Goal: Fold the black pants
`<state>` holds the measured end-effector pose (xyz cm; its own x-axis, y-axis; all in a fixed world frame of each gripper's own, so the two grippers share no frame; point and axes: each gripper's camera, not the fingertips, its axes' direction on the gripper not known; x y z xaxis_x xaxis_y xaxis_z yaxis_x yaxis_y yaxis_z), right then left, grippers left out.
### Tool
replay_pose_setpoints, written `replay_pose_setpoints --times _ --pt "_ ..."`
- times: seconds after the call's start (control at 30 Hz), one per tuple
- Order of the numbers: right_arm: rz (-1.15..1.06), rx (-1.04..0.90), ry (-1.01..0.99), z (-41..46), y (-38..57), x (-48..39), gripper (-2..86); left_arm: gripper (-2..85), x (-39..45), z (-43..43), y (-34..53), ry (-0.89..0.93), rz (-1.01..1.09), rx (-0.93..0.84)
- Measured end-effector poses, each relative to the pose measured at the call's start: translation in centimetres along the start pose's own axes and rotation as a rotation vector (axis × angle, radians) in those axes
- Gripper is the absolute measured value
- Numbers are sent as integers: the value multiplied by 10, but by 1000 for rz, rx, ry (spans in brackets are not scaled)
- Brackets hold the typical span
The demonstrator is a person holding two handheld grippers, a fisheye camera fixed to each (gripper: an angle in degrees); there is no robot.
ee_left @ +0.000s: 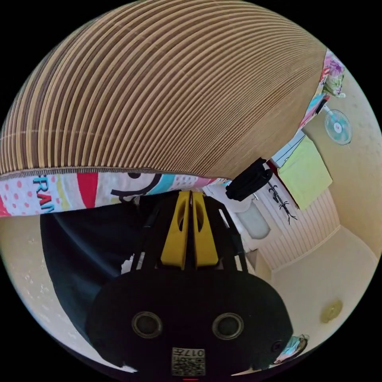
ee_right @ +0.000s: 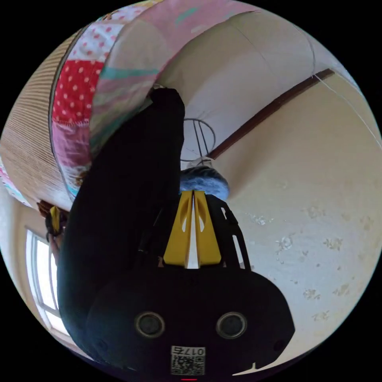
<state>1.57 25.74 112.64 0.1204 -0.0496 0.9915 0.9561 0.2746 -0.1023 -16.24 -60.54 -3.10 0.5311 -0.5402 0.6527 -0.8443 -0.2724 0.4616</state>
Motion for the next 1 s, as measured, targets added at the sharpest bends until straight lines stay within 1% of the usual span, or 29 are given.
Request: replay_pose_setpoints --times 0.03,0.07,0.1,0.13,0.17,0.23,0.27,0.3,0.33,0.4,0.5,0.6,0.63,0.7,0.73,0.77,0.83,0.9,1.0 --pt "2 19 -117 -7 -3 11 3 -10 8 3 -4 -12 33 21" --pt "5 32 -177 -12 -4 17 3 -10 10 5 -6 -16 44 33" --pt "8 67 -306 -22 -7 30 3 -10 11 11 -10 -18 51 55" --pt "-1 106 -449 -33 -10 43 4 -10 6 18 -14 -5 24 72" --pt "-13 128 -531 -39 -12 50 4 -10 2 23 -16 12 -2 81" --pt "-97 262 -877 -65 -18 73 5 -10 -18 41 -20 120 -110 135" --pt "-119 303 -959 -72 -19 78 5 -10 -22 44 -20 152 -129 156" --pt "-149 385 -1096 -87 -20 89 6 -10 -27 50 -21 211 -150 202" --pt "-152 458 -1190 -104 -21 98 8 -10 -30 56 -22 251 -148 242" --pt "-180 565 -1292 -132 -22 111 11 -10 -30 65 -26 253 -132 261" --pt "-203 742 -1480 -173 -22 131 26 -10 -29 84 -33 172 -130 242" --pt "-158 867 -1643 -194 -26 147 83 -10 -32 99 -39 156 -133 255" --pt "-100 884 -1707 -194 -31 152 110 -10 -34 104 -42 173 -139 269" --pt "6 874 -1771 -187 -36 155 122 -10 -39 111 -47 195 -148 288" --pt "97 849 -1789 -177 -39 156 126 -10 -41 114 -51 197 -152 294" --pt "142 835 -1798 -171 -40 155 128 -10 -43 116 -54 194 -155 296" --pt "244 807 -1898 -142 -47 151 119 -10 -47 123 -64 185 -163 301" --pt "271 812 -1985 -119 -52 147 98 -10 -50 128 -72 191 -167 311" --pt "192 854 -2100 -90 -59 139 72 -10 -56 136 -89 206 -175 317"
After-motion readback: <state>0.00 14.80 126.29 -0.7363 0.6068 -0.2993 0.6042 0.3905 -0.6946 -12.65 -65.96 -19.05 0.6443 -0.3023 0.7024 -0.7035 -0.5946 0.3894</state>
